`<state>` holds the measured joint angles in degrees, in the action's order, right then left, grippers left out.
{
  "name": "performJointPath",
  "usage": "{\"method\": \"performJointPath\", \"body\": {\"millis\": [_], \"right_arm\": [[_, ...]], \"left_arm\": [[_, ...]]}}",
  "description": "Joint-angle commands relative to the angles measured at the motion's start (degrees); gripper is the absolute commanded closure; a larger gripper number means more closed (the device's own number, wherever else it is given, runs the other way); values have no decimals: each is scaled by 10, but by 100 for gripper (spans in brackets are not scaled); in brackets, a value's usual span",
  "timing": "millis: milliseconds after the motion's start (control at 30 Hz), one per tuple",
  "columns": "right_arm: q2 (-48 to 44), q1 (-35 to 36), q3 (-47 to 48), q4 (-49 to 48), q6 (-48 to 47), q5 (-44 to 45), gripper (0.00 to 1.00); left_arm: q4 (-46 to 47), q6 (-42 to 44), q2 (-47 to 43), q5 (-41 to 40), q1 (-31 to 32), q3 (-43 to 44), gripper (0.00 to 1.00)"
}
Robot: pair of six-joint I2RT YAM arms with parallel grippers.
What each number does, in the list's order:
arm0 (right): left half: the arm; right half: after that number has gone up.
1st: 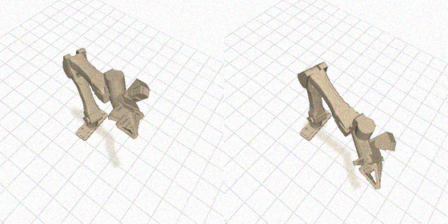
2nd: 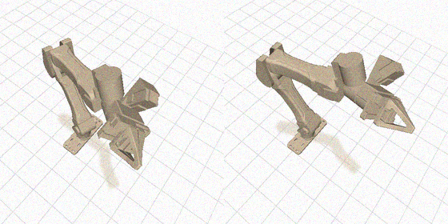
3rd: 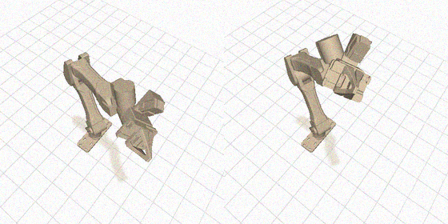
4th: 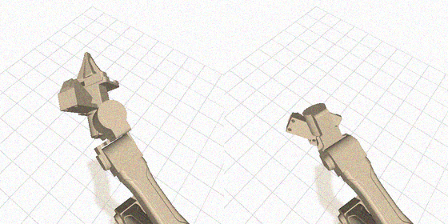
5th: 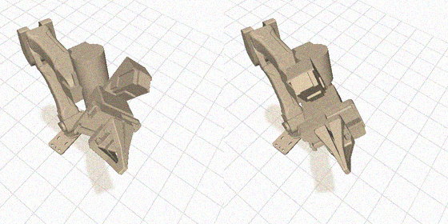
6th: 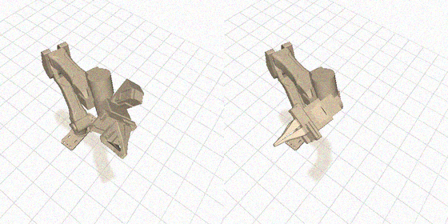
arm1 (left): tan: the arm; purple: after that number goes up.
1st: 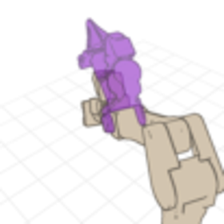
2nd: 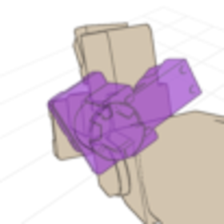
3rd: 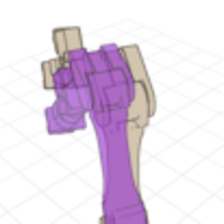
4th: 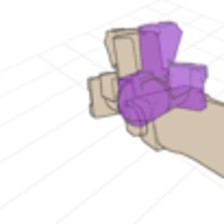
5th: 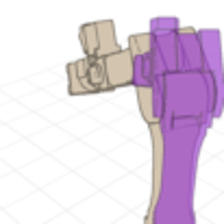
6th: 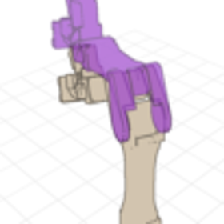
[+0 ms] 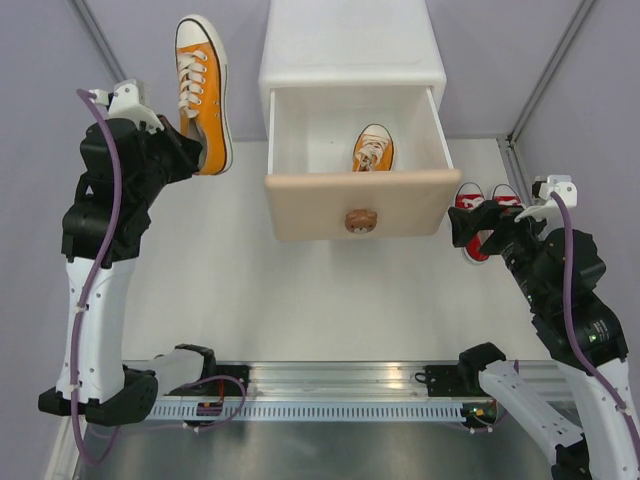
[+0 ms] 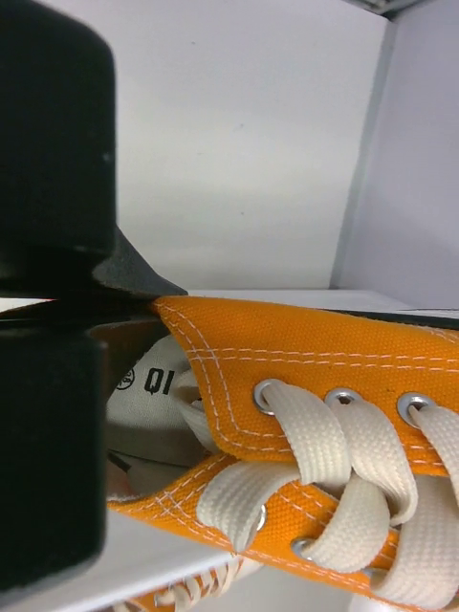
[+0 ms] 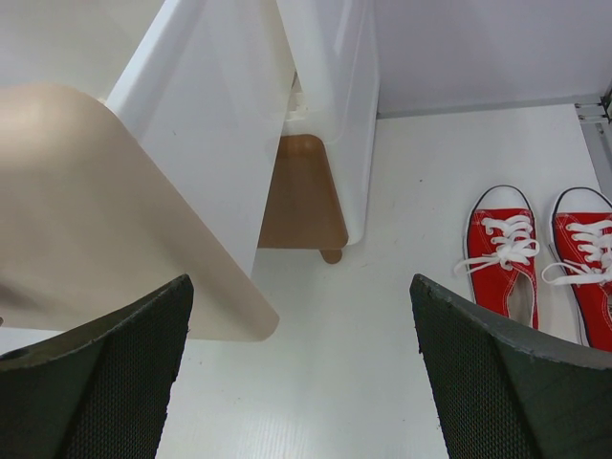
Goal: Place and organize the shoes in the shoe cabinet
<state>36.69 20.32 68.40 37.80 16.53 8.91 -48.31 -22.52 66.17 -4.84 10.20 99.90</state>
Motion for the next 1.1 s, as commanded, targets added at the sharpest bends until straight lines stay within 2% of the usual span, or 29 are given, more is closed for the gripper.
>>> {"method": "performJointPath", "body": {"millis": [0,133,433,667,767,1067], "right_arm": [[-6,2,15,-4,7,-2,2],[-9,2,12,-3,6,1,2],[-14,2,0,-4,6,6,2],[-14,2,-3,-5,1,8,2],[-13,2,-3,-4,-3,8,2],[-14,2,-13,-4,-13,14,2]], "left_arm": [[48,36,9,37,16,83,98],[46,43,33,60,38,164,98],[48,68,96,113,125,242,98],[46,138,157,62,252,296,98],[46,158,177,54,277,313,98],[45,169,224,85,287,299,98]]}}
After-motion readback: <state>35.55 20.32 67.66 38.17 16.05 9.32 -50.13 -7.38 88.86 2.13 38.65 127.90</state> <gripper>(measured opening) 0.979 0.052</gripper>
